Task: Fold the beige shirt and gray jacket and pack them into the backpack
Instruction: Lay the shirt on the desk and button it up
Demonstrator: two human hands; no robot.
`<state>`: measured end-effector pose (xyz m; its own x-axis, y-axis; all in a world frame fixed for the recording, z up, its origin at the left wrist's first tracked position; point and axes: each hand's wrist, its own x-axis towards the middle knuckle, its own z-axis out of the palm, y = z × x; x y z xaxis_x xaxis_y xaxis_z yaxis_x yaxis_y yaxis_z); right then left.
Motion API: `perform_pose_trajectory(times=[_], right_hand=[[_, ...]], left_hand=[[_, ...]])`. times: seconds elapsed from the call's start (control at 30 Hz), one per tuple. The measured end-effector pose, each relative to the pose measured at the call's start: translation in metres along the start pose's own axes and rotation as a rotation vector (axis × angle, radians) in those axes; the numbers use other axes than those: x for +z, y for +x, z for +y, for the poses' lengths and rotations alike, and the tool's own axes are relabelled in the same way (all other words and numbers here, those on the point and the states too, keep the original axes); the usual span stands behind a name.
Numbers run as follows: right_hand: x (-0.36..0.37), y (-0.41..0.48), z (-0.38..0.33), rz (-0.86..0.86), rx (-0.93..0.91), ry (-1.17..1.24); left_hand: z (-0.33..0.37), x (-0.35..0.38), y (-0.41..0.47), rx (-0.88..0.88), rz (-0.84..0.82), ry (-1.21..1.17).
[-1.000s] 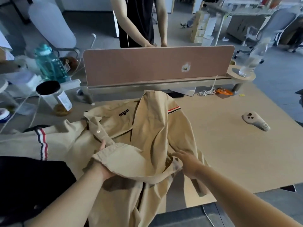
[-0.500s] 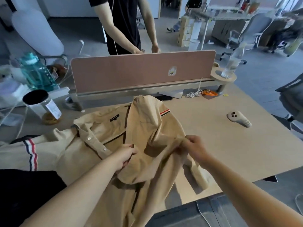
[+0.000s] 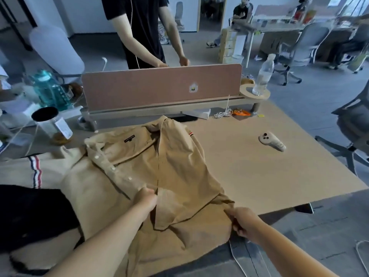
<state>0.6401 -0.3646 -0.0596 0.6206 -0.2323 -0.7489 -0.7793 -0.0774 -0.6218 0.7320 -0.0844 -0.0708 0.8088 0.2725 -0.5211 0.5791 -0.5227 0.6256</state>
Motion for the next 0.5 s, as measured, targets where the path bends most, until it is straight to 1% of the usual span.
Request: perform_pose_trajectory(times=[0.03, 0.1, 0.17, 0.2, 0.23, 0.27, 0.3, 0.33, 0.37, 0.4, 0.43, 0.47, 0.5], right_hand=[[0.0, -0.004, -0.003, -0.02, -0.073, -0.004], [0.0, -0.014, -0.01, -0.027, -0.281, 0.066], [-0.001, -0.026, -0.017, -0.036, -0.459, 0.219], [-0.002, -0.029, -0.016, -0.061, -0.48, 0.281], [-0.001, -0.027, -0.01, -0.103, -0.441, 0.293], [-0.001, -0.024, 0.002, -0.113, -0.34, 0.229], [-0.001, -0.016, 0.018, -0.086, -0.219, 0.095], [-0.001, -0.007, 0.037, -0.045, -0.122, -0.084], [-0.002, 0.002, 0.051, -0.004, -0.066, -0.279], [-0.002, 0.009, 0.06, 0.049, -0.043, -0.468], [0.0, 0.014, 0.064, 0.089, -0.057, -0.638], [0.002, 0.015, 0.063, 0.114, -0.109, -0.754], [0.007, 0.016, 0.059, 0.117, -0.182, -0.806]], left_hand=[[-0.009, -0.001, -0.006, 0.017, 0.046, 0.046], [-0.029, -0.005, -0.019, 0.021, 0.144, 0.134], [-0.048, -0.008, -0.034, -0.039, 0.206, 0.124], [-0.059, -0.008, -0.04, -0.068, 0.212, 0.097], [-0.068, -0.008, -0.048, -0.094, 0.218, 0.074], [-0.077, -0.007, -0.055, -0.109, 0.223, 0.054], [-0.085, -0.006, -0.063, -0.114, 0.228, 0.034], [-0.093, -0.005, -0.071, -0.115, 0.24, 0.007], [-0.101, -0.003, -0.077, -0.11, 0.256, -0.023], [-0.109, -0.003, -0.082, -0.113, 0.274, -0.045], [-0.114, -0.002, -0.087, -0.132, 0.293, -0.051], [-0.12, -0.003, -0.091, -0.148, 0.308, -0.037], [-0.124, -0.003, -0.095, -0.157, 0.315, -0.022]])
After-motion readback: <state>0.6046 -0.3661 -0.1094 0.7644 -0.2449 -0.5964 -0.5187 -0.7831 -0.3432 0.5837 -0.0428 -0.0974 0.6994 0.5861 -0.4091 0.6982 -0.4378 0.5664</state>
